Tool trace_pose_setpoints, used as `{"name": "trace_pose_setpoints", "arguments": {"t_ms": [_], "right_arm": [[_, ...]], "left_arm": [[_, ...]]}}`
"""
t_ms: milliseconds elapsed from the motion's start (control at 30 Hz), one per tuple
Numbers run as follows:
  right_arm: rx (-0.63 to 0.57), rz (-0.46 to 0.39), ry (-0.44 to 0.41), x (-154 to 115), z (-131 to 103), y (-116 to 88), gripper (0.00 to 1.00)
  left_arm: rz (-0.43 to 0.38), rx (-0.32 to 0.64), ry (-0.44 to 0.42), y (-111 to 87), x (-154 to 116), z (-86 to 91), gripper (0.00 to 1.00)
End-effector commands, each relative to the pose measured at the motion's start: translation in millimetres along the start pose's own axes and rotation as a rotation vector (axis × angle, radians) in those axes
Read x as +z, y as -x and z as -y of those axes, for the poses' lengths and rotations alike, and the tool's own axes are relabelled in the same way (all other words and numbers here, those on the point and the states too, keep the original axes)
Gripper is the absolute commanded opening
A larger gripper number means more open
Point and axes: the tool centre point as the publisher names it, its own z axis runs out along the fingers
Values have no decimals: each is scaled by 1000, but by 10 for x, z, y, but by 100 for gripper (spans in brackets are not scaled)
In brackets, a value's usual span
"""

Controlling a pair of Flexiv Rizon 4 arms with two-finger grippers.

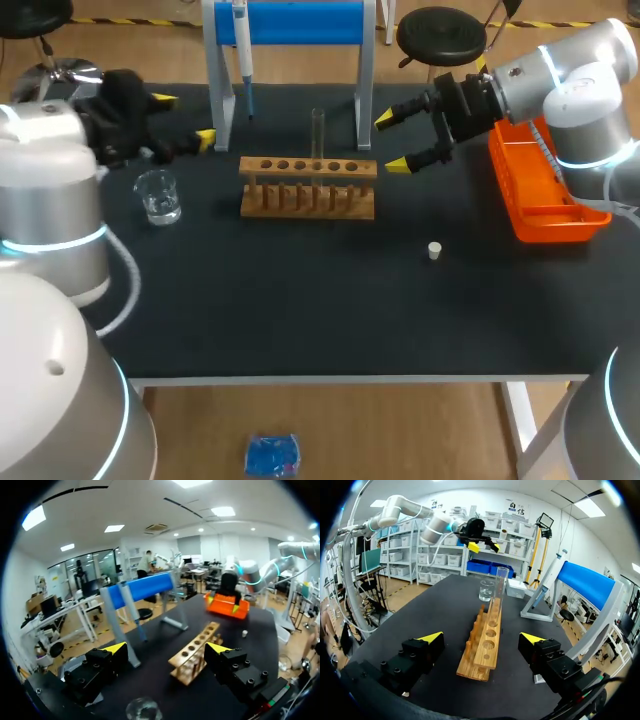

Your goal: Invert the test tube, pick up the pipette, mount the tip to pipette, aspirate from beaker and dispense into the tube, eject the tip, return the pipette, and cap with the stopper.

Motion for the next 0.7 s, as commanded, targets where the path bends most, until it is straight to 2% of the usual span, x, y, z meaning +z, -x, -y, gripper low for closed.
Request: {"name": "trace_pose_setpoints", "arguments": {"t_ms": [33,233,467,700], "right_arm": [[0,-2,-3,-6,-5,5,100],[0,-2,-3,-6,-5,5,100],[0,-2,-3,-6,-5,5,100],[0,-2,-3,-6,-5,5,100]], "left_arm": [[6,-10,-15,362,-592,-197,100],[58,-59,17,963,-830,-545,100],[127,-112,42,1509,-881,-843,100],[208,-148,112,1778,-715,-841,100]]}}
